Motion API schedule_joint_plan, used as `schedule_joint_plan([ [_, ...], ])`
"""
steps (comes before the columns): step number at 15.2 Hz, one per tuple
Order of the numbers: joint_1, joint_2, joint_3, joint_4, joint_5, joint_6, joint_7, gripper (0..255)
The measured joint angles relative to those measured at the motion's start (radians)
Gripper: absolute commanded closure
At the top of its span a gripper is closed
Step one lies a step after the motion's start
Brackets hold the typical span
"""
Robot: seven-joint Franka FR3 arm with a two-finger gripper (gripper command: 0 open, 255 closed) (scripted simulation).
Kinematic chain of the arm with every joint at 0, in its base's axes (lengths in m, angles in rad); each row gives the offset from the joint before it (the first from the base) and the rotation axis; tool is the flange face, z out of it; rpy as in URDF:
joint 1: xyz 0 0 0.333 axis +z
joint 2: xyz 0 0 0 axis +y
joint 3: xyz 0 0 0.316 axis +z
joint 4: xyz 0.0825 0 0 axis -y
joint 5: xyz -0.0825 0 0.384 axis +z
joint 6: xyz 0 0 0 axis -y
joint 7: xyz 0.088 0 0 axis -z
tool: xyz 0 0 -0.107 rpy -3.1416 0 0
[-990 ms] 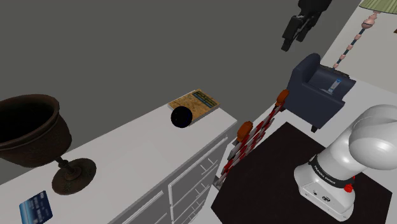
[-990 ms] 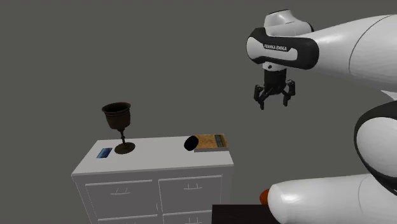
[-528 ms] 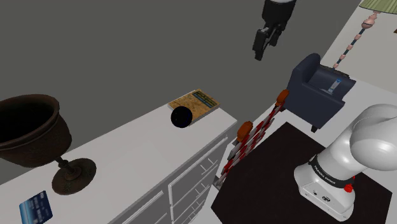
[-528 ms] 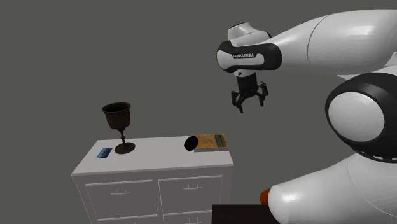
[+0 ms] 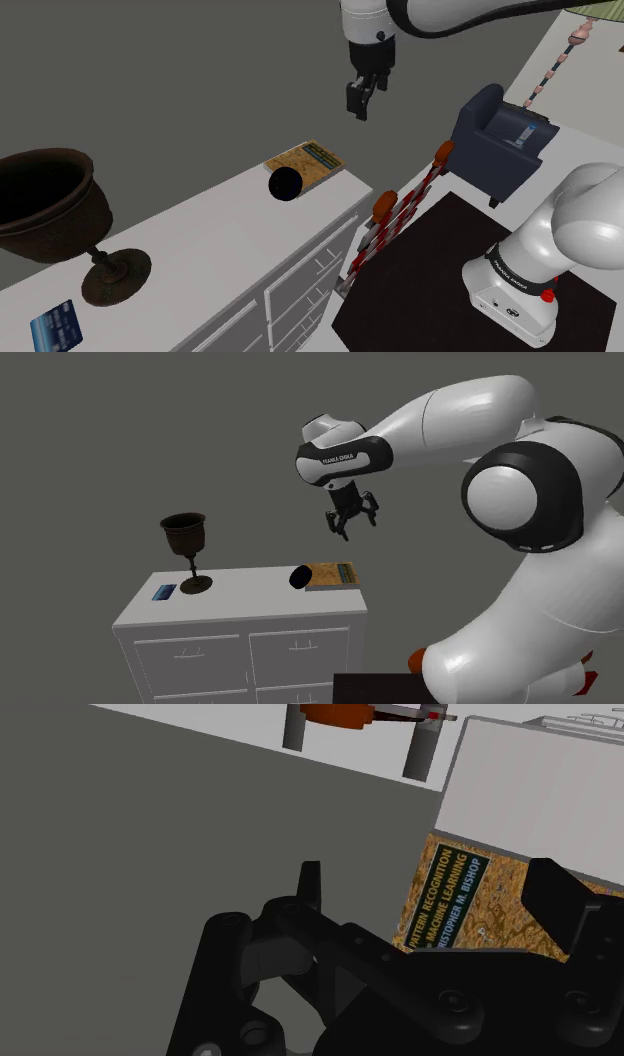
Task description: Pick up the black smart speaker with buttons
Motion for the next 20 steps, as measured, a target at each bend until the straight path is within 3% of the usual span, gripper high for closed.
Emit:
schedule_joint_plan([
  [9, 0.114, 0.398, 0.138, 0.233, -0.222, -0.105, 0.159, 0],
  [17, 0.3, 0.735, 0.143, 0.467, -0.401, -0.238, 0.217, 0],
  [20, 0.315, 0.773, 0.136, 0.479, -0.42, -0.232, 0.225, 0],
])
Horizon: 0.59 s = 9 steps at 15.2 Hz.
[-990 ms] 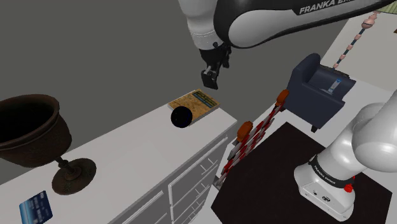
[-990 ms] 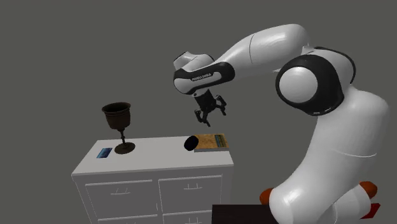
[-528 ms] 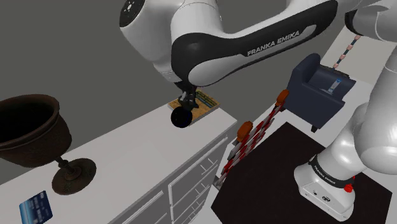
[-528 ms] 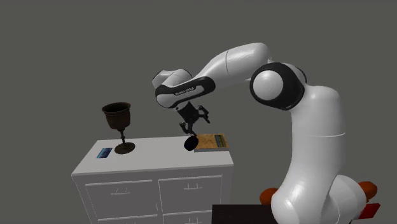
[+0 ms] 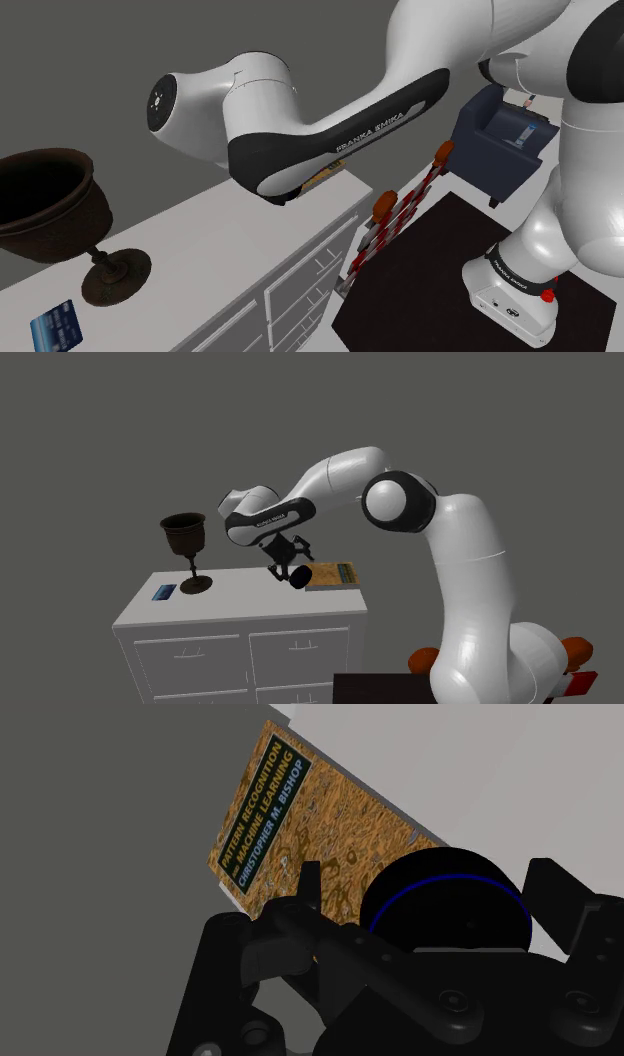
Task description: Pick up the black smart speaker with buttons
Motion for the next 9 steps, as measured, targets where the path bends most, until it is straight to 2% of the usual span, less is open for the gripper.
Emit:
schedule_joint_plan([
  [5, 0.002, 0.031, -0.006, -0.026, -0.011, 0.042, 0.029, 0],
  [6, 0.002, 0.034, -0.007, -0.024, -0.012, 0.043, 0.029, 255],
  [9, 0.003, 0.035, -0.007, -0.022, -0.013, 0.044, 0.03, 255],
])
